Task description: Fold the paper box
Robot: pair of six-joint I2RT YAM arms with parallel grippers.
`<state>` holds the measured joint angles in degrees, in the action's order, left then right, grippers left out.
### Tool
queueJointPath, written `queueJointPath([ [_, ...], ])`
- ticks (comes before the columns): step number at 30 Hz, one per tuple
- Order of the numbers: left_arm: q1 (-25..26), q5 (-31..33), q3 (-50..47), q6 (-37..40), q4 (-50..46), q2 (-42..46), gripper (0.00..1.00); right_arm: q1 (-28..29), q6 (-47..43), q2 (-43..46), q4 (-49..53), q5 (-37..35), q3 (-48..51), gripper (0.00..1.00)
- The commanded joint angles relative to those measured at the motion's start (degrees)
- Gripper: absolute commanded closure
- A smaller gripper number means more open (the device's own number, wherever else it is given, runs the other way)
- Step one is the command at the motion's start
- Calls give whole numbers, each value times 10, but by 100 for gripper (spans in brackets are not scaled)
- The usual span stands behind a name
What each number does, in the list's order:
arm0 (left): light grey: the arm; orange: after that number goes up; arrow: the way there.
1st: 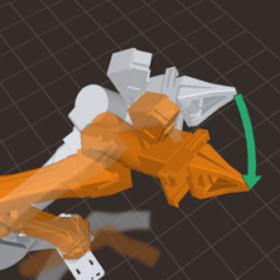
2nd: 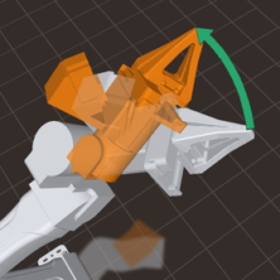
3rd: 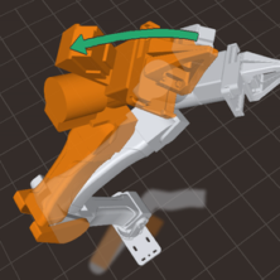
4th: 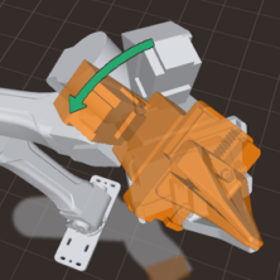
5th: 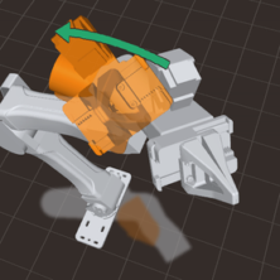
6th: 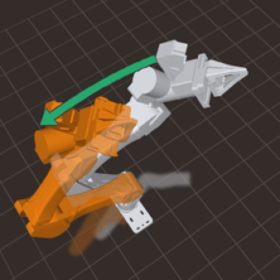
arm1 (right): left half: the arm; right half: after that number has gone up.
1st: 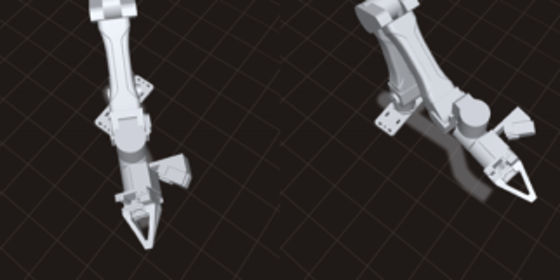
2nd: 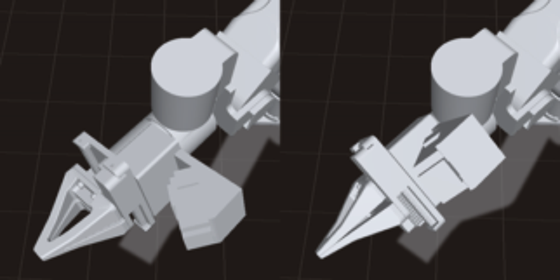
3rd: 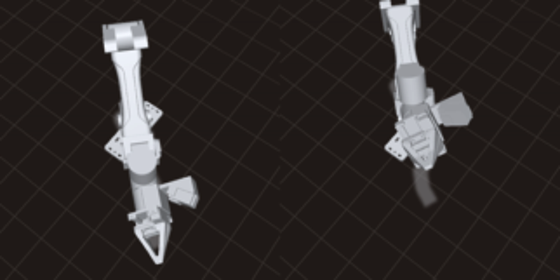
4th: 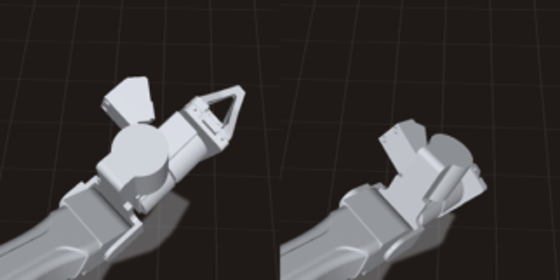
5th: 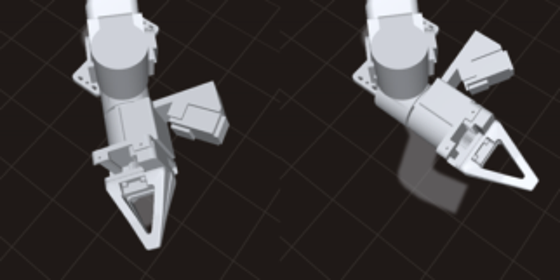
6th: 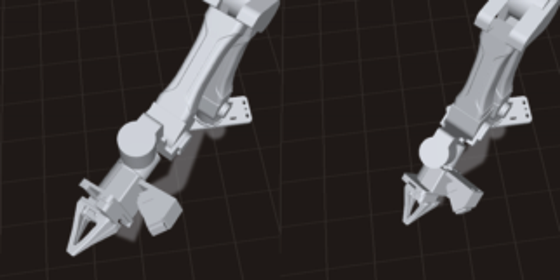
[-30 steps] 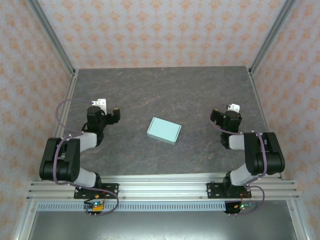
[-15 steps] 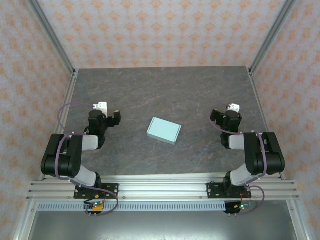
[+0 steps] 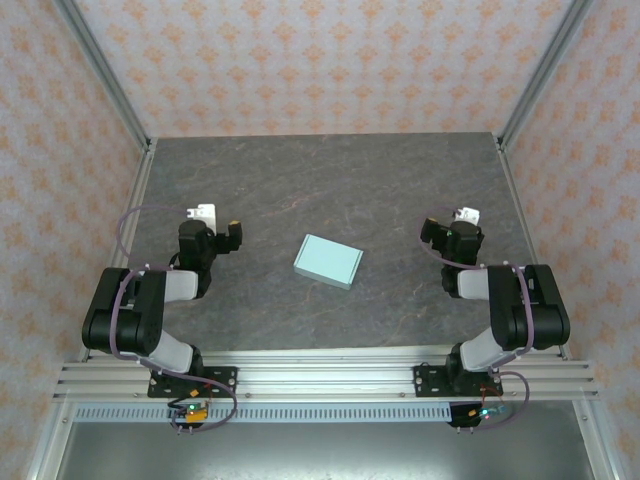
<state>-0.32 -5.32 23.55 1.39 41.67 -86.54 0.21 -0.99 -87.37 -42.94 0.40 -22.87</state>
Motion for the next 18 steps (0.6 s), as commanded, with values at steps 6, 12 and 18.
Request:
queueJointPath([
  [6,4,21,7,-2,13,6,0,1,-7,2,-10,-10,-13,1],
  [12,5,22,7,-2,13,6,0,1,-8,2,-11,-10,-14,1],
  [18,5,23,7,-1,13,6,0,1,-9,5,-14,-10,-9,1],
])
